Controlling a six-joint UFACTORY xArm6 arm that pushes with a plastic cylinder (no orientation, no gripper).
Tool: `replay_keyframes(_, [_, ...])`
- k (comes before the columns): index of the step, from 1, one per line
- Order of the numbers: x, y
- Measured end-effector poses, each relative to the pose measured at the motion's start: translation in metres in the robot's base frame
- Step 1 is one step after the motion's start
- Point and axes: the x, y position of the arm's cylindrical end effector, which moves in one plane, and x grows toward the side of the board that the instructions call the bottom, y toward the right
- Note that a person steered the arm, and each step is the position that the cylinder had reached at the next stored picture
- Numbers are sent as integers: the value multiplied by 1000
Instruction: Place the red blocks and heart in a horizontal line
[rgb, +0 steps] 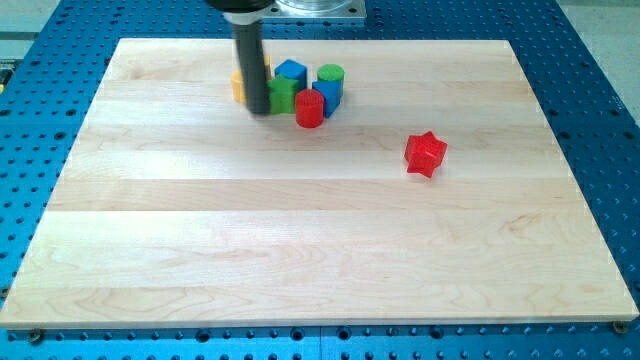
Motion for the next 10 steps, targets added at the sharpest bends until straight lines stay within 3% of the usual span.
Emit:
replay_keyframes(2, [51, 63])
replay_keyframes(3, [13, 63])
replay_keyframes(4, [19, 139])
replay_keyframes(5, [38, 108])
replay_keyframes(6, [31, 62])
replay_keyframes(7, [64, 68])
replay_keyframes(8, [62, 68])
replay_keyframes(9, [32, 80])
replay_keyframes(10, [52, 88])
